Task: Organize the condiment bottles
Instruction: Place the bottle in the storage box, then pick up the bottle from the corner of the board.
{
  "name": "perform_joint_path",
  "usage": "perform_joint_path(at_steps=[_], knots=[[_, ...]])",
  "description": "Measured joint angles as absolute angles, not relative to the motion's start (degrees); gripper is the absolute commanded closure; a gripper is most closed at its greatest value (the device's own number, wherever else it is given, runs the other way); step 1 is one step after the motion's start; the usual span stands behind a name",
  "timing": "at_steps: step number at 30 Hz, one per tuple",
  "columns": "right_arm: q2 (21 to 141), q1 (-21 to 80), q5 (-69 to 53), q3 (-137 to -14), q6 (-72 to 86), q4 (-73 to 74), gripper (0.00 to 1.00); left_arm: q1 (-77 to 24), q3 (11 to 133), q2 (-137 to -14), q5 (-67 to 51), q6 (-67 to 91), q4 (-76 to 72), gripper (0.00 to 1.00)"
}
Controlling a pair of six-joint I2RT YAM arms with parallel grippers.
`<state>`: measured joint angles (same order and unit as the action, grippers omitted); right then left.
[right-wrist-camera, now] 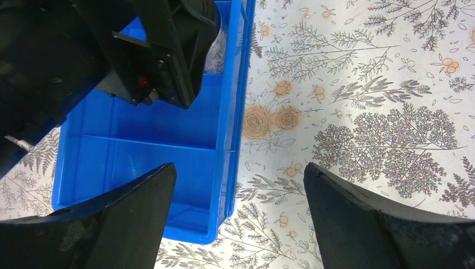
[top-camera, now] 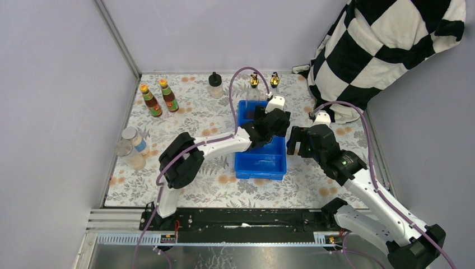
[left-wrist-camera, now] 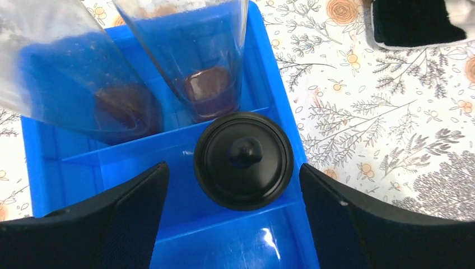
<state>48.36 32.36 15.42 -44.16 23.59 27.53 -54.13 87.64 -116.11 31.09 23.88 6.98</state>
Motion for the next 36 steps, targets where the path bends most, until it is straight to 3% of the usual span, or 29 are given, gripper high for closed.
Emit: perform_joint_path(at_steps=[7, 14, 20, 26, 36], knots=[[48.4, 32.4, 15.4, -44.2, 23.6, 27.5, 0.08, -55.2, 85.6, -108.0, 30.9, 24.5, 11.2, 0.05], [48.4, 32.4, 15.3, -44.2, 23.6, 27.5, 0.08, -55.8, 74.7, -88.4, 33.0, 28.8, 14.8, 0.01], [47.9, 32.4, 15.3, -44.2, 23.6, 27.6, 0.08, -51.9, 67.4, -80.9, 34.5, 30.7, 15.9, 0.01], [46.5, 32.4, 15.0, -44.2, 23.6, 28.1, 0.08, -35.2, 63.7, -84.3, 29.9, 30.5, 14.2, 0.01], [46.7, 32.4, 14.8, -45.5, 23.0, 28.3, 0.08, -26.8, 83.0, -107.5, 25.9, 23.4, 6.5, 0.01]])
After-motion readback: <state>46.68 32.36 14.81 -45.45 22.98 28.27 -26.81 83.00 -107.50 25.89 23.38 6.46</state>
